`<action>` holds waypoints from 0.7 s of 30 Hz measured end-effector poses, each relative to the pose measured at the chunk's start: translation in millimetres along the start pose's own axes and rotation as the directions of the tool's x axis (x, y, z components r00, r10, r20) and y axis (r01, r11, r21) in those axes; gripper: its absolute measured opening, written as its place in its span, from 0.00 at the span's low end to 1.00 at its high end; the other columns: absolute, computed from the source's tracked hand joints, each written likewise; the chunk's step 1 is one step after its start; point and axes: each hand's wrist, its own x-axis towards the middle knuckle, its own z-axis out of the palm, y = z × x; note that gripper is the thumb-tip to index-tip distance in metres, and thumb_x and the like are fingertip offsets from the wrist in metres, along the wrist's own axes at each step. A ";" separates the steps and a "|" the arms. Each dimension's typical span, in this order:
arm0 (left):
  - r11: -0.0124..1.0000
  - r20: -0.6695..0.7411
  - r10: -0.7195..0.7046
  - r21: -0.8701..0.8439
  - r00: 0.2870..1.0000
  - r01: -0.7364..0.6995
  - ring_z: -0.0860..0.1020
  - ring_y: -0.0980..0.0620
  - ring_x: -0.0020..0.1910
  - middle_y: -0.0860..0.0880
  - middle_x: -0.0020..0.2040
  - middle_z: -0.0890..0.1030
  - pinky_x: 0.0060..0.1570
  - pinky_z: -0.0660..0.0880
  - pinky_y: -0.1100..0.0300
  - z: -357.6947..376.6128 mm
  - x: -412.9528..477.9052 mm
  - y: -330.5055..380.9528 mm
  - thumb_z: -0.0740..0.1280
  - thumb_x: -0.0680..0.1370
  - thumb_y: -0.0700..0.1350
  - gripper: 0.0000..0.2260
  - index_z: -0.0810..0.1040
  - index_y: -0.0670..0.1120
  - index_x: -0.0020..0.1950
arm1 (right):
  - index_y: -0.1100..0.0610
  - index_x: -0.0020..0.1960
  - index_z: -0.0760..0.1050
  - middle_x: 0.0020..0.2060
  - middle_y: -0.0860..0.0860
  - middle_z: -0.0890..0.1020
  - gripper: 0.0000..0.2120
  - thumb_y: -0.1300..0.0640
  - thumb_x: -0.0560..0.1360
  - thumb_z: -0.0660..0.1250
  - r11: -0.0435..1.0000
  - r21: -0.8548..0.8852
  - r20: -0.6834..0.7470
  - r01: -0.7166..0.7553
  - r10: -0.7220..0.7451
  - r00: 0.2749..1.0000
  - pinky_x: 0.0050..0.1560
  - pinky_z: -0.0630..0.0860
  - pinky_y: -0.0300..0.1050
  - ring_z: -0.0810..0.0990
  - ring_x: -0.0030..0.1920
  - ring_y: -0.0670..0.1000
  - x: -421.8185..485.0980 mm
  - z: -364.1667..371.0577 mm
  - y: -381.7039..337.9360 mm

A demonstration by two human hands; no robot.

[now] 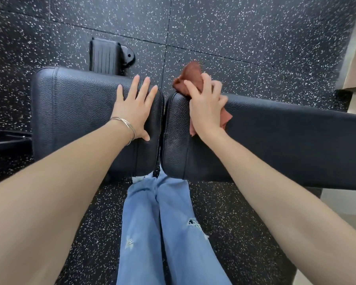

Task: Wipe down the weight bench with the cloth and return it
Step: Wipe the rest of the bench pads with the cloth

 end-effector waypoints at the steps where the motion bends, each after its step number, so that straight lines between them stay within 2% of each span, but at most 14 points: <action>1: 1.000 0.001 -0.004 0.000 1.000 0.004 0.40 0.40 0.76 0.43 0.78 0.40 0.71 0.53 0.38 -0.6 -0.6 0.7 0.74 0.60 0.67 0.62 0.36 0.44 0.76 | 0.48 0.65 0.73 0.68 0.59 0.68 0.22 0.63 0.74 0.55 0.999 -0.004 -0.019 0.043 -0.043 0.999 0.49 0.65 0.56 0.68 0.60 0.63 -16.4 0.1 2.7; 3: 1.000 0.000 -0.011 -0.006 1.000 0.011 0.40 0.41 0.76 0.43 0.78 0.40 0.71 0.53 0.38 -1.9 -0.6 1.0 0.74 0.59 0.67 0.62 0.36 0.44 0.76 | 0.50 0.63 0.75 0.63 0.62 0.73 0.22 0.64 0.72 0.56 0.992 0.005 -0.067 0.124 -0.123 0.990 0.44 0.69 0.57 0.69 0.57 0.64 -62.7 5.0 13.9; 4: 1.000 -0.002 -0.013 -0.010 1.000 0.013 0.40 0.41 0.76 0.44 0.78 0.40 0.71 0.53 0.38 -2.5 -0.9 0.5 0.74 0.59 0.67 0.62 0.37 0.44 0.76 | 0.51 0.62 0.76 0.62 0.62 0.73 0.22 0.65 0.72 0.60 0.984 -0.003 -0.070 0.178 -0.178 0.982 0.42 0.71 0.57 0.67 0.56 0.63 -87.9 9.7 20.9; 6: 1.000 -0.002 -0.012 -0.020 1.000 0.012 0.40 0.41 0.76 0.44 0.78 0.40 0.71 0.53 0.38 -3.5 -2.1 -1.0 0.75 0.59 0.66 0.62 0.37 0.44 0.76 | 0.50 0.63 0.76 0.63 0.60 0.68 0.25 0.68 0.69 0.68 0.958 -0.041 -0.023 0.285 -0.286 0.958 0.41 0.73 0.55 0.65 0.55 0.60 -127.6 18.4 33.8; 8: 1.000 -0.002 -0.005 -0.028 1.000 0.005 0.40 0.41 0.76 0.44 0.78 0.39 0.71 0.52 0.38 -2.9 -1.3 -0.5 0.74 0.59 0.66 0.62 0.37 0.45 0.76 | 0.49 0.62 0.77 0.63 0.58 0.67 0.27 0.67 0.67 0.72 0.934 -0.065 0.003 0.351 -0.351 0.936 0.41 0.73 0.53 0.66 0.55 0.59 -137.0 20.1 44.7; 10: 1.000 -0.004 -0.004 -0.025 1.000 0.003 0.40 0.42 0.76 0.44 0.78 0.39 0.71 0.52 0.38 -1.4 -1.4 -0.2 0.74 0.59 0.67 0.62 0.36 0.45 0.76 | 0.47 0.61 0.78 0.62 0.59 0.74 0.24 0.65 0.68 0.72 0.918 -0.082 -0.029 0.387 -0.390 0.920 0.41 0.72 0.53 0.66 0.55 0.58 -118.8 15.7 48.7; 12: 1.000 -0.016 -0.003 -0.028 1.000 0.003 0.40 0.42 0.76 0.44 0.78 0.40 0.71 0.52 0.38 -0.2 -1.2 -1.3 0.74 0.59 0.67 0.62 0.37 0.45 0.76 | 0.45 0.61 0.77 0.64 0.56 0.75 0.20 0.63 0.72 0.67 0.931 -0.104 -0.042 0.349 -0.355 0.934 0.42 0.70 0.53 0.66 0.56 0.57 -84.6 6.0 44.2; 15: 0.999 -0.024 0.001 -0.035 1.000 -0.002 0.40 0.42 0.76 0.45 0.78 0.40 0.71 0.52 0.38 -0.4 -0.7 -2.8 0.74 0.58 0.67 0.63 0.37 0.46 0.76 | 0.42 0.62 0.74 0.70 0.51 0.68 0.20 0.59 0.75 0.59 0.983 -0.069 0.003 0.172 -0.172 0.985 0.48 0.64 0.53 0.65 0.60 0.57 -22.3 -4.7 33.6; 18: 1.000 -0.022 0.002 -0.029 1.000 -0.003 0.40 0.42 0.76 0.45 0.78 0.40 0.71 0.52 0.38 -0.6 -1.2 -2.0 0.74 0.58 0.67 0.63 0.37 0.46 0.76 | 0.41 0.64 0.72 0.72 0.48 0.63 0.20 0.59 0.76 0.57 0.993 -0.060 0.080 0.103 -0.098 0.992 0.53 0.65 0.56 0.65 0.63 0.59 13.0 -8.4 46.4; 21: 1.000 -0.024 0.010 -0.028 1.000 -0.010 0.40 0.42 0.76 0.45 0.78 0.40 0.71 0.52 0.38 -1.7 -1.7 -2.3 0.74 0.59 0.67 0.62 0.37 0.46 0.76 | 0.42 0.64 0.72 0.72 0.49 0.63 0.22 0.61 0.75 0.57 0.998 -0.064 0.052 0.005 -0.002 0.999 0.54 0.65 0.57 0.64 0.64 0.59 0.0 -13.7 84.7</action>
